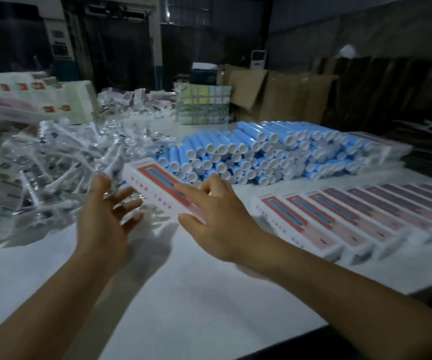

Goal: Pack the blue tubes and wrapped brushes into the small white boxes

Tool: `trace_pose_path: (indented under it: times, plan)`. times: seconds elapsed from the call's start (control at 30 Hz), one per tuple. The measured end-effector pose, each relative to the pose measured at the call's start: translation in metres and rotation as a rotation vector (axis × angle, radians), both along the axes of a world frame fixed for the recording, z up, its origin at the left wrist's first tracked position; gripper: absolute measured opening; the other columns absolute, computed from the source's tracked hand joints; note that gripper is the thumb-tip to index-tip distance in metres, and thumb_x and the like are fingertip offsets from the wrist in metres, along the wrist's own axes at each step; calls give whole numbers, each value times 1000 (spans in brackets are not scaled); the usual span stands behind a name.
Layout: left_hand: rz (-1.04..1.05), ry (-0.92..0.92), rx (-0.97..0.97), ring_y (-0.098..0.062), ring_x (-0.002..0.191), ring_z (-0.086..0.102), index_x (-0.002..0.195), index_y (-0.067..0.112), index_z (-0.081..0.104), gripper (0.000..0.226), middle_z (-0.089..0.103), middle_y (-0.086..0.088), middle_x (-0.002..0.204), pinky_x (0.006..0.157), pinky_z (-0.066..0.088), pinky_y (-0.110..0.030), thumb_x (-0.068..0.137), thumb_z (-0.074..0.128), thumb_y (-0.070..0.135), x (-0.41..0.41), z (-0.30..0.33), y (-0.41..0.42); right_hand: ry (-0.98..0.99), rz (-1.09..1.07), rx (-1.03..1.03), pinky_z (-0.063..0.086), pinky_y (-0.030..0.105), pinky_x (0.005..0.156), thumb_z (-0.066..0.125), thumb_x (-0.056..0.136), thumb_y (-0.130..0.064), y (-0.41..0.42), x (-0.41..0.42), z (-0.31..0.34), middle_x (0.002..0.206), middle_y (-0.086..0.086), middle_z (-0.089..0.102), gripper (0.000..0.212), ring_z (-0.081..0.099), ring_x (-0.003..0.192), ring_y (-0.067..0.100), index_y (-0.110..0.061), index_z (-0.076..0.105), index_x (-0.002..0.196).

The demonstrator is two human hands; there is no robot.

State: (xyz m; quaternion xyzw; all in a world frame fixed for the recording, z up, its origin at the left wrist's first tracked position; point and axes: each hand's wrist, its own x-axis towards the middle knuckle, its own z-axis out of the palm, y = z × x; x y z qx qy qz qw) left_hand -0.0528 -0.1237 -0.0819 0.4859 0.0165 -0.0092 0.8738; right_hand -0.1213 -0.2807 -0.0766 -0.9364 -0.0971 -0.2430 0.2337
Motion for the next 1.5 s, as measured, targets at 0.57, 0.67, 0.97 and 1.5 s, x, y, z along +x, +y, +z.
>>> trace_pose_path:
  times: [0.57, 0.67, 0.97, 1.5]
  plan:
    - [-154, -55, 484, -16, 52, 52, 87, 12, 65, 12, 61, -5, 70, 50, 38, -25, 91, 56, 19, 5, -19, -8, 428, -732, -548, 30, 44, 100, 34, 92, -50, -110, -79, -7, 137, 8, 36, 48, 31, 125, 28, -26, 41, 133]
    - [-169, -274, 818, -14, 49, 48, 68, 11, 67, 21, 60, -2, 55, 51, 36, -26, 89, 61, 12, -5, -25, -16, 209, -649, -577, 33, 39, 89, 36, 92, -50, -94, -66, 4, 120, 2, 49, 43, 41, 111, 24, -25, 53, 122]
    - [-288, -419, 1203, -7, 53, 50, 56, 24, 55, 31, 55, 10, 50, 64, 44, -31, 87, 58, 21, -10, -27, -21, 37, -117, -219, 34, 30, 61, 48, 92, -26, -11, 30, -1, 74, -3, 50, 22, 46, 73, 18, -20, 50, 71]
    - [-383, -373, 1130, -16, 69, 57, 65, 22, 58, 25, 60, 1, 69, 71, 50, -32, 90, 59, 21, -6, 6, 3, 127, 6, -187, 37, 31, 52, 61, 83, -12, -11, 64, -40, 69, -4, 50, 21, 48, 62, 12, -25, 57, 67]
